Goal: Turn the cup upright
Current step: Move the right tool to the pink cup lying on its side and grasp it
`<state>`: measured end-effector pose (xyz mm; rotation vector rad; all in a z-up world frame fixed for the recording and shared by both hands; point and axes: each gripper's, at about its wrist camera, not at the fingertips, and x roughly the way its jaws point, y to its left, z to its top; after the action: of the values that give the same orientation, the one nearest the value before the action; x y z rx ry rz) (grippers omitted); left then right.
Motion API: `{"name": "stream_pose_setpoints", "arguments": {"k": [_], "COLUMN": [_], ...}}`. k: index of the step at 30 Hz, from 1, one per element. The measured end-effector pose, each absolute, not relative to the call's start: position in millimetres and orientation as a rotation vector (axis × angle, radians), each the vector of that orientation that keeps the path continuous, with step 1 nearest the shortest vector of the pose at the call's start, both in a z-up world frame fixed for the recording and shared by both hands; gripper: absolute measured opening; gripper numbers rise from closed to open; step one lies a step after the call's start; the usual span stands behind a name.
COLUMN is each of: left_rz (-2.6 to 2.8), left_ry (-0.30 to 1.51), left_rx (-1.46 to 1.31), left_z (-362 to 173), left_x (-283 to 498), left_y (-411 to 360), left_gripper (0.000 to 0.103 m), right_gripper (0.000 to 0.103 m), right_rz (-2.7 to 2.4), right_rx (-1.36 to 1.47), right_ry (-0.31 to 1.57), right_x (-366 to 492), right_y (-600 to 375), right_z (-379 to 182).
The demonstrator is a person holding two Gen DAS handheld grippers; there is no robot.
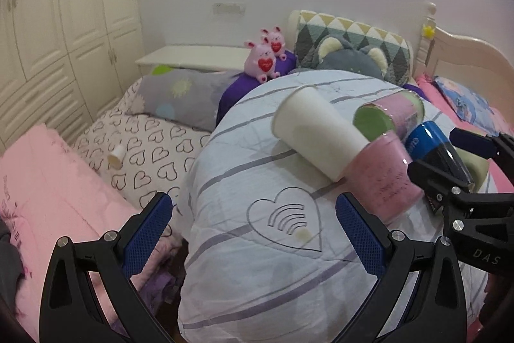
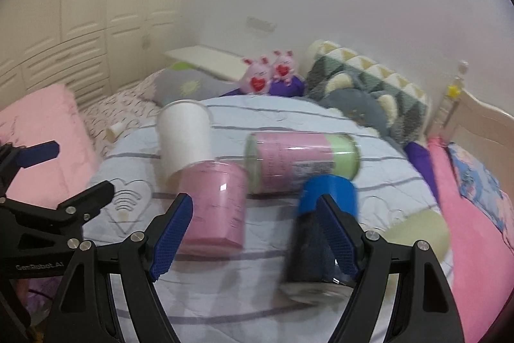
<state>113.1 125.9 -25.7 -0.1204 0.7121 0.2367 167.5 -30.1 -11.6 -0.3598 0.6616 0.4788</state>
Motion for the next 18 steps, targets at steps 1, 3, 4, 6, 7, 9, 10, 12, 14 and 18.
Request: {"name": "stream_pose_setpoints", "arguments": {"k": [1,3,4,6,7,9,10,12,14,18], "left_rz": [0.243,0.247,0.251,0.266,0.282,0.323,0.340,0.364,0.371,0.361], "left_ry": [0.717,0.721,0.727,0.741,0.751,0.773,0.785,0.814,0.836,0.872], "left_rx": [-0.132,-0.160,-0.179,-0.193,-0.198,-0.207,-0.212,-0.225,-0.239,-0.273], "left_z": [-27,-28,-29,-32,-33,-37,-39,-43,-46,-52], "left_x": [113,111,110,110,110,110,110,110,111,112], "left_y": [129,135,138,142,145,149,151,156,159,162], "left_gripper": [0.103,0.103,0.103,0.103,0.103,0.103,0.103,0.103,0.103,0.103], "right_gripper": [0.080,0.080,0.080,0.080,0.080,0.080,0.080,0.080,0.080,0.080], "right_rz": [0.495,0.523,0.549,0.564,0.567,0.550,0.540,0.548,0.570,0.608], "right_rx": [-0.356,-0.339,-0.322,-0.306,-0.298,-0.309,-0.324,-0.342,-0.360,-0.412], "right_ry": [0.682,0.724,0.758,0.809,0.843,0.899,0.914,0.946,0.984,1.062], "right_x": [170,177,182,189,194,201,203,206,207,213], "right_y": [-28,-24,-23,-22,-22,-20,-19,-15,-10,3], "right_z": [-13,-14,-16,-20,-22,-28,-30,-33,-34,-43]}}
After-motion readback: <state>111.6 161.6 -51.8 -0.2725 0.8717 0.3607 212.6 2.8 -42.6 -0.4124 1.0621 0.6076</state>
